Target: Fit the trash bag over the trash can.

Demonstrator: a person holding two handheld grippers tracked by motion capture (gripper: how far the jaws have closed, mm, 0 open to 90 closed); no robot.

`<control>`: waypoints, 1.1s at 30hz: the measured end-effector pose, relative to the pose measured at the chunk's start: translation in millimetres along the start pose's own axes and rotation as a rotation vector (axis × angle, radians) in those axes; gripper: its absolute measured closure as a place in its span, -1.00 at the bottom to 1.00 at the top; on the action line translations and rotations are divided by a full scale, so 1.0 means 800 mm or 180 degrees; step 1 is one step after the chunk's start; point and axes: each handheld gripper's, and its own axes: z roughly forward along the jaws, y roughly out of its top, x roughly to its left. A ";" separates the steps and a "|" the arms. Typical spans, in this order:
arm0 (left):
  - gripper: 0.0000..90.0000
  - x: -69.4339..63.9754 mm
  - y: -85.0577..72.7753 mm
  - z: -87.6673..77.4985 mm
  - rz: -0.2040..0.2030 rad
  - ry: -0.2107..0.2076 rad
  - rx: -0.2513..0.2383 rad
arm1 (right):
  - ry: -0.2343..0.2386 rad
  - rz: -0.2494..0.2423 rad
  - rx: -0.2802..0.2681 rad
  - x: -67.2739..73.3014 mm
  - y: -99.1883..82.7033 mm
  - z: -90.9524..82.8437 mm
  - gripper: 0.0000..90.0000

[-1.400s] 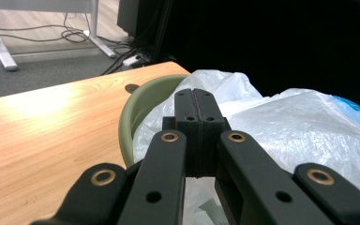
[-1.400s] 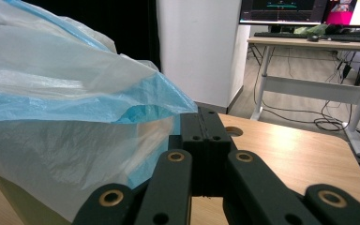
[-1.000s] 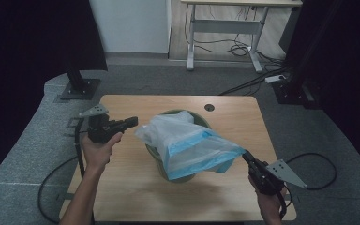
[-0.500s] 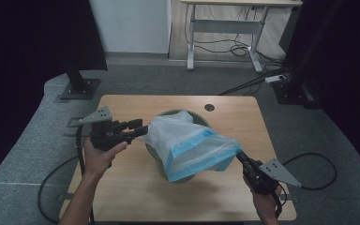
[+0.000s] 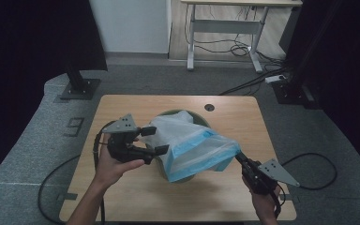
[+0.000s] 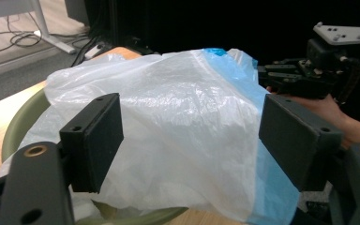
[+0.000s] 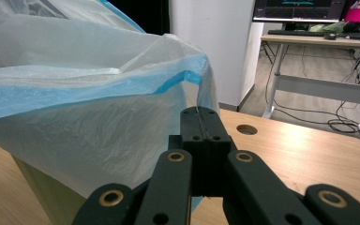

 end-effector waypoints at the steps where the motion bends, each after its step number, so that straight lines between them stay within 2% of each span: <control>1: -0.52 0.001 0.000 0.002 0.0000 0.0016 0.0014 | 0.0000 0.0000 0.0000 0.000 0.000 0.000 0.98; 3: -0.53 0.008 0.001 0.010 -0.0084 0.0042 0.0035 | 0.0004 -0.0003 0.0005 0.001 -0.001 0.000 0.98; 7: -0.52 0.017 0.000 0.020 -0.0170 0.0060 0.0092 | 0.0006 0.0003 0.0014 0.001 -0.002 0.001 0.98; 10: -0.44 0.022 -0.003 0.032 -0.0197 0.0063 0.0173 | 0.0010 0.0001 0.0017 0.002 -0.002 0.003 0.98; 11: -0.38 0.022 -0.004 0.037 -0.0197 0.0054 0.0208 | 0.0015 0.0000 0.0018 0.002 -0.002 0.003 0.98; 12: -0.21 0.022 -0.005 0.042 -0.0200 0.0048 0.0237 | 0.0018 -0.0007 0.0020 0.003 -0.002 0.005 0.98; 14: -0.15 0.023 -0.007 0.050 -0.0203 0.0047 0.0291 | 0.0021 -0.0004 0.0020 0.003 -0.002 0.005 0.98; 17: 0.12 0.027 -0.010 0.063 -0.0246 -0.0044 0.0332 | 0.0022 -0.0008 0.0025 0.003 -0.003 0.006 0.98; 18: 0.30 0.027 -0.010 0.066 -0.0247 -0.0054 0.0345 | 0.0022 -0.0005 0.0026 0.003 -0.003 0.006 0.98; 19: 0.30 0.028 -0.011 0.070 -0.0250 -0.0067 0.0369 | 0.0022 -0.0005 0.0026 0.003 -0.003 0.006 0.98; 20: 0.41 0.029 -0.011 0.073 -0.0250 -0.0089 0.0397 | 0.0020 -0.0002 0.0024 0.003 -0.003 0.005 0.98; 21: 0.62 0.029 -0.012 0.076 -0.0245 -0.0115 0.0416 | 0.0017 0.0003 0.0023 0.003 -0.003 0.005 0.98; 22: 0.62 0.029 -0.012 0.078 -0.0237 -0.0126 0.0432 | 0.0012 0.0006 0.0023 0.002 -0.004 0.004 0.98; 23: 0.70 0.029 -0.013 0.080 -0.0232 -0.0113 0.0436 | 0.0008 0.0009 0.0022 0.001 -0.004 0.003 0.98; 25: 0.88 0.030 -0.014 0.080 -0.0237 -0.0080 0.0384 | -0.0007 0.0016 0.0026 0.000 -0.006 0.002 0.98; 27: 0.97 0.031 -0.015 0.077 -0.0245 -0.0047 0.0310 | -0.0020 0.0022 0.0031 -0.002 -0.008 0.001 0.98; 31: 1.00 0.038 -0.016 0.062 -0.0283 0.0099 0.0068 | -0.0045 0.0038 0.0040 -0.005 -0.011 -0.001 0.98; 33: 1.00 0.043 -0.018 0.051 -0.0340 0.0110 -0.0065 | -0.0028 0.0045 0.0034 -0.005 -0.014 -0.003 0.98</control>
